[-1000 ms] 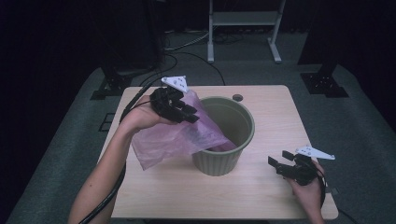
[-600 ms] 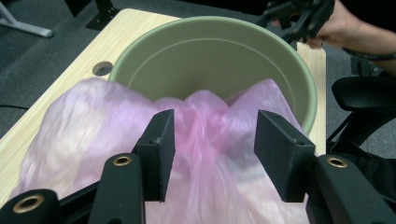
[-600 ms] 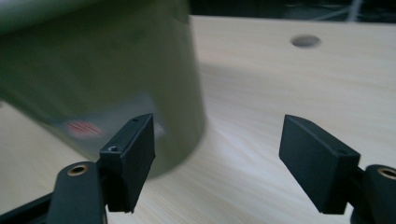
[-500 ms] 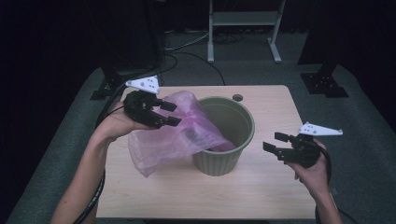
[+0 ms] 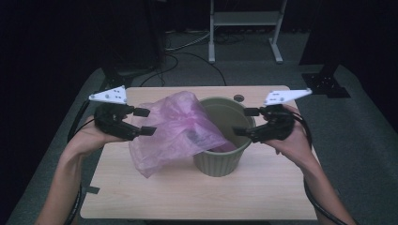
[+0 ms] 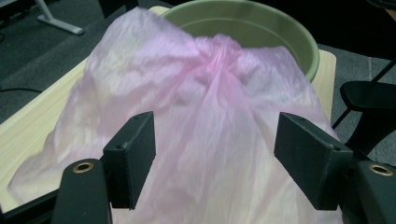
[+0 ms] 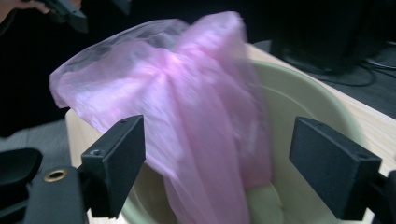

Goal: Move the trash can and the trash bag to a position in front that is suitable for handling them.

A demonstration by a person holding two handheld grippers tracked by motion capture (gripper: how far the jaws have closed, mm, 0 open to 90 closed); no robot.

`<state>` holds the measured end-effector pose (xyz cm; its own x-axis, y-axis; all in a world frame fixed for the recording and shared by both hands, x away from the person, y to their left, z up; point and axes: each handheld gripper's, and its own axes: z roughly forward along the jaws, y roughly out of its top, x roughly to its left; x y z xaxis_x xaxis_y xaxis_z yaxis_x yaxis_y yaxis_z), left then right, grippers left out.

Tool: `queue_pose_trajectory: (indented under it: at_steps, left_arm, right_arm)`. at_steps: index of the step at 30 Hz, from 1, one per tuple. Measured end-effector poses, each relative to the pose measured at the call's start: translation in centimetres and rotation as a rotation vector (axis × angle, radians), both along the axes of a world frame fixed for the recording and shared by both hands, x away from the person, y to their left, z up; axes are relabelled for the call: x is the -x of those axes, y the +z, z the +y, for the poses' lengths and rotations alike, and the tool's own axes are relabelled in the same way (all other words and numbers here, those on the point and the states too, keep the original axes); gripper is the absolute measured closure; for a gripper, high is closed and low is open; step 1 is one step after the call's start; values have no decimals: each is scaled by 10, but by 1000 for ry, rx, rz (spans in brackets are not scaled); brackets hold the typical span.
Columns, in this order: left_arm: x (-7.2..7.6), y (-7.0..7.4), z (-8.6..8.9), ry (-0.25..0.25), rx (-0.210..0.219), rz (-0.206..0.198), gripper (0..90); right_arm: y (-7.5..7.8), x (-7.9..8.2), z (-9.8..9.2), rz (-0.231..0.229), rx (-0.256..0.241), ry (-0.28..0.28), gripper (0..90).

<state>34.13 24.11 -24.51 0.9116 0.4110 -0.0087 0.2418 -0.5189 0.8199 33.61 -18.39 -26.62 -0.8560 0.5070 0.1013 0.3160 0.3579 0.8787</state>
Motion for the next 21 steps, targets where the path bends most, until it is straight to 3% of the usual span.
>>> queue_pose_trajectory:
  at_steps: [7, 17, 21]
  left_arm:
    - [6, -10, 23, 35, 6, 18, 263]
    - [12, -18, 42, 62, 17, 31, 258]
    - [14, -19, 50, 72, 20, 30, 257]
  right_arm:
    - [7, -16, 62, -19, 113, 126, 176]
    - [11, -34, 121, -59, 232, 206, 199]
    - [6, -40, 134, -79, 288, 177, 420]
